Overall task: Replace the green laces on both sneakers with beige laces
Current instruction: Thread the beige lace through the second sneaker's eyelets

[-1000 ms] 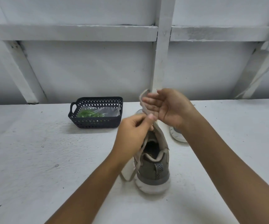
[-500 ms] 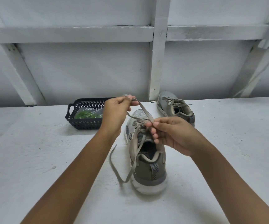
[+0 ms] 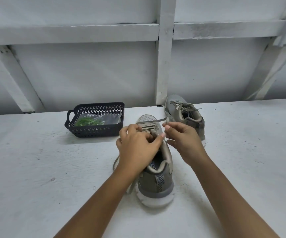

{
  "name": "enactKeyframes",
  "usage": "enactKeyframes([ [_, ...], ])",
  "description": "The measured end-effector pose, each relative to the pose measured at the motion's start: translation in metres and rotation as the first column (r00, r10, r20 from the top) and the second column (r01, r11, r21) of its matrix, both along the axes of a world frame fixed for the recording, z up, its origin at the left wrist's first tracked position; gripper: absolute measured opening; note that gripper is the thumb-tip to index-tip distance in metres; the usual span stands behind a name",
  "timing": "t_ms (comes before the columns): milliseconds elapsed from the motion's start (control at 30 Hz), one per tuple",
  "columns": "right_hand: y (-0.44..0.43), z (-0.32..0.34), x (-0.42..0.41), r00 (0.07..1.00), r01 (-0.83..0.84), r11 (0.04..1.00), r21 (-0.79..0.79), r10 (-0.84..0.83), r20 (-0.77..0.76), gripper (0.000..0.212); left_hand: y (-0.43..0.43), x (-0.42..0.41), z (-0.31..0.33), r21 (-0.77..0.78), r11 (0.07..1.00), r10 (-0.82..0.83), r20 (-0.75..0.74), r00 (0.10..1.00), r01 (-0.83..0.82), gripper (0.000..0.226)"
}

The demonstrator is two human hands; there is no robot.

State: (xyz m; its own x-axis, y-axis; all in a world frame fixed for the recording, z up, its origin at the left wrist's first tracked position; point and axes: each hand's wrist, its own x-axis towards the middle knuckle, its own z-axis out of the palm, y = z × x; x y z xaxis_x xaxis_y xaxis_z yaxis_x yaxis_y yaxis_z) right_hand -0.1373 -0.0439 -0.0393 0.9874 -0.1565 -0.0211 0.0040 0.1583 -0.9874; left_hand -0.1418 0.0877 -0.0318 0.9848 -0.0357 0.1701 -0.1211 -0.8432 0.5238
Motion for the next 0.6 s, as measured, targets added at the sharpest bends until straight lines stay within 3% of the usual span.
enactKeyframes([
  [100,0.003,-0.005,0.003,0.999,-0.007,0.998,0.056,0.005,0.032,0.016,0.000,0.004,-0.002,-0.078,0.997,-0.029,-0.063,0.998,0.025,0.033],
  [267,0.006,-0.009,0.004,0.997,0.033,0.998,0.052,-0.036,0.070,0.019,-0.004,0.009,-0.012,-0.350,0.936,-0.057,-0.058,0.997,0.033,0.017],
  [600,0.007,-0.016,0.007,0.989,0.079,0.993,-0.085,-0.068,0.132,0.019,-0.005,0.011,-0.016,-0.399,0.917,-0.049,-0.068,0.997,0.018,0.009],
])
